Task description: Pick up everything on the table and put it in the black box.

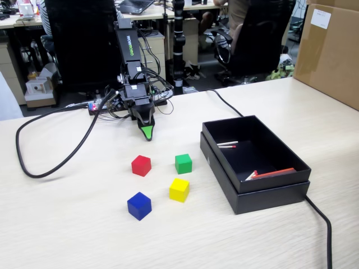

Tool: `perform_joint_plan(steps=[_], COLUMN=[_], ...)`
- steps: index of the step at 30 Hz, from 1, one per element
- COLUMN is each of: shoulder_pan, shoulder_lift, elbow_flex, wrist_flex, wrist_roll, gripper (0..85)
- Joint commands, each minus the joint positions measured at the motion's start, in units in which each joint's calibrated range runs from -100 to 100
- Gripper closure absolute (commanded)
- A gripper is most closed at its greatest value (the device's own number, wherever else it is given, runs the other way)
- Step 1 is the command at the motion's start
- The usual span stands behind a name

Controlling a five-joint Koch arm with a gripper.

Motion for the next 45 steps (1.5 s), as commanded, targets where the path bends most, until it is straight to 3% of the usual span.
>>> perform_joint_plan(steps=[1,45], shoulder_pan=[0.15,0.15], shoulder_lift=[0.00,0.00], elbow_flex=[-1.21,-1.21], wrist_flex=[-2.65,-2.65], wrist_roll=[-0.05,-0.05], gripper=[36.3,37.8])
